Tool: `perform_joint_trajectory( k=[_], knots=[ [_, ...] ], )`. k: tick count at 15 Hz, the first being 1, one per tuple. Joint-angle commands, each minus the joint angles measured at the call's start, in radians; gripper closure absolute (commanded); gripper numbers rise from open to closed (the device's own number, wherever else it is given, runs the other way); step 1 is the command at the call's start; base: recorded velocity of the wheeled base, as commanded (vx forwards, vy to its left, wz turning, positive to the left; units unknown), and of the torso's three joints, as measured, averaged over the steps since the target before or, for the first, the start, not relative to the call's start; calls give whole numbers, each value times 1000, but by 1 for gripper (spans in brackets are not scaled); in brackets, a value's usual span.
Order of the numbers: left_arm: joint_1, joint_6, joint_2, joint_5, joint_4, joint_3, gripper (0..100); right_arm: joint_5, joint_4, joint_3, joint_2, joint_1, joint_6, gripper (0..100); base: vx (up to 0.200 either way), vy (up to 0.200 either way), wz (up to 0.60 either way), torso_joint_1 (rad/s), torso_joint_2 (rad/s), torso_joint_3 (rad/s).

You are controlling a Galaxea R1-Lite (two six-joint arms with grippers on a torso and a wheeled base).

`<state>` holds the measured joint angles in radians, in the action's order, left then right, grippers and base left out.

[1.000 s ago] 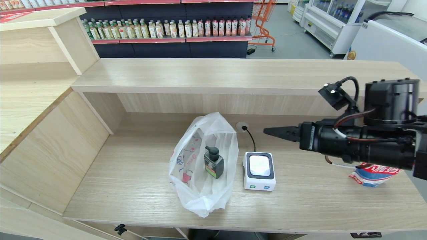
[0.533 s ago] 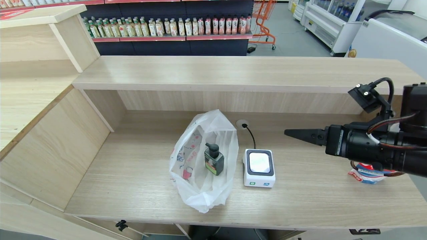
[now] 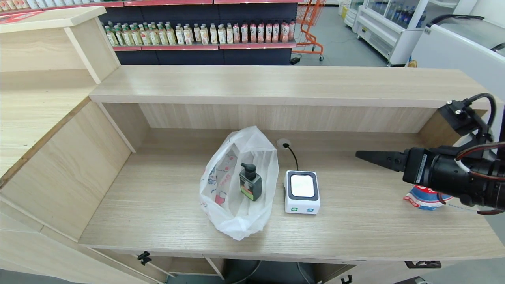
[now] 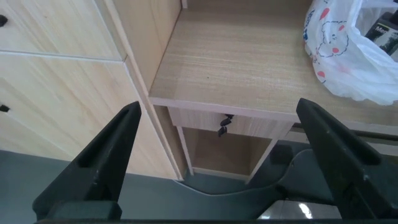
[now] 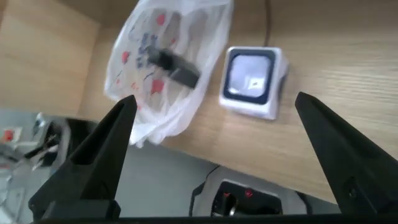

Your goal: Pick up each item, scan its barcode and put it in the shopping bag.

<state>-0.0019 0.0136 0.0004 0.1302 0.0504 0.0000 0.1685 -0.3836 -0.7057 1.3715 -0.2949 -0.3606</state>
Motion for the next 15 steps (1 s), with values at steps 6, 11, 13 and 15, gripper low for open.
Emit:
perform_joint_trajectory(
  k=[6, 11, 13, 15],
  knots=[
    [0, -1, 0, 0, 0, 0, 0, -129, 88, -6, -37, 25, -127, 0, 0, -200, 0, 4, 3, 2],
    [2, 0, 0, 0, 0, 0, 0, -216, 270, -107, -32, 23, -331, 0, 0, -200, 0, 3, 1, 2],
    [0, 0, 0, 0, 0, 0, 0, -264, 342, -139, -31, 25, -360, 0, 0, -200, 0, 5, 2, 2],
    [0, 0, 0, 0, 0, 0, 0, -334, 361, -141, -32, 26, -379, 0, 0, 0, 0, 0, 0, 0]
  ],
)
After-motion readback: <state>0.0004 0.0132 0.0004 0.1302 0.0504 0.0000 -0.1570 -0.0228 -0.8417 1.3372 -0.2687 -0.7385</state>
